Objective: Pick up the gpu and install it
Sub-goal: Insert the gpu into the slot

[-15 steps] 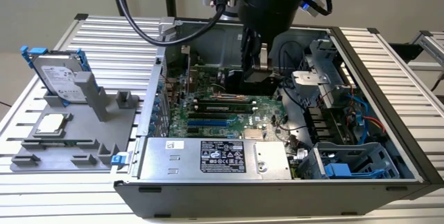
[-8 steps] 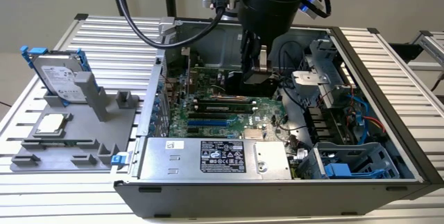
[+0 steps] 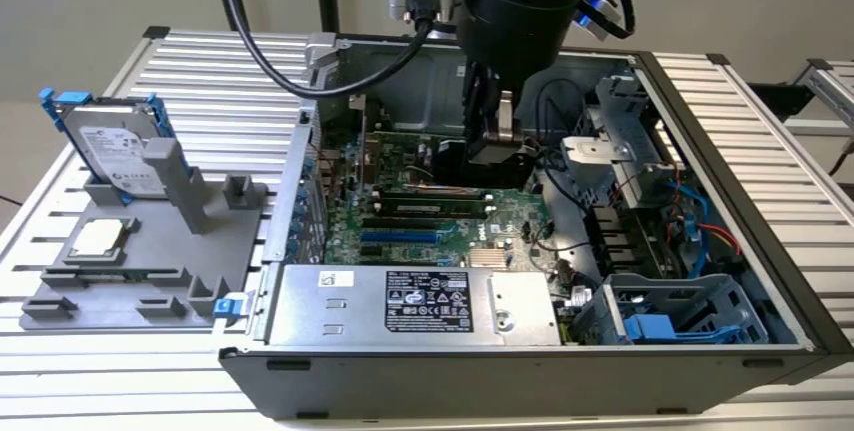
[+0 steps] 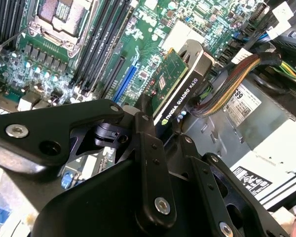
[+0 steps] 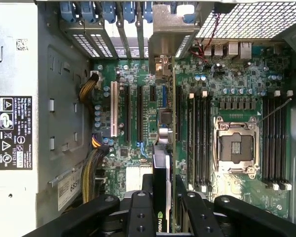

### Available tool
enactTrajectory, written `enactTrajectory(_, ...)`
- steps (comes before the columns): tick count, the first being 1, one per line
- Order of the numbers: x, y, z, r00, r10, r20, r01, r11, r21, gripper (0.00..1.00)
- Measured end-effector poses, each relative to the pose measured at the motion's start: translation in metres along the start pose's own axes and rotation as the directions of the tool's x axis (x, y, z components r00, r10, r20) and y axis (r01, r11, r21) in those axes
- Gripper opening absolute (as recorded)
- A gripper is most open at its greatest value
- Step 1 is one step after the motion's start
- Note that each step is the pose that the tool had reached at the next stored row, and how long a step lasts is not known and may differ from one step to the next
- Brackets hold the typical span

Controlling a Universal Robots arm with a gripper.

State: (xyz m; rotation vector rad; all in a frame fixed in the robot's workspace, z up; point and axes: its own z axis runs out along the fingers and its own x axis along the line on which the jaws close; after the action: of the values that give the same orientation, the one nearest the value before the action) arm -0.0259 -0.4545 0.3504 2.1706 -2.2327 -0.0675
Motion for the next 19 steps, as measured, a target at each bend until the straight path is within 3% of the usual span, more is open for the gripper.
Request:
enactTrajectory(7, -0.0003, -0.0001, 0.0022, 1.0, 0.0, 0.0001, 0.0, 1.0, 0.0024, 0.0)
enactTrajectory(10, -0.0016, -0.0001, 0.0039, 1.0, 0.0, 0.0003, 0.0, 1.0, 0.0098, 0.0)
enactTrajectory(15, -0.0067, 0.0001, 0.0052, 1.0, 0.0, 0.0008, 0.0, 0.9995, 0.0312, 0.0)
enactTrajectory(19, -0.0131, 0.0006, 0.0056, 1.0, 0.0, 0.001, 0.0, 0.9994, 0.0344, 0.0)
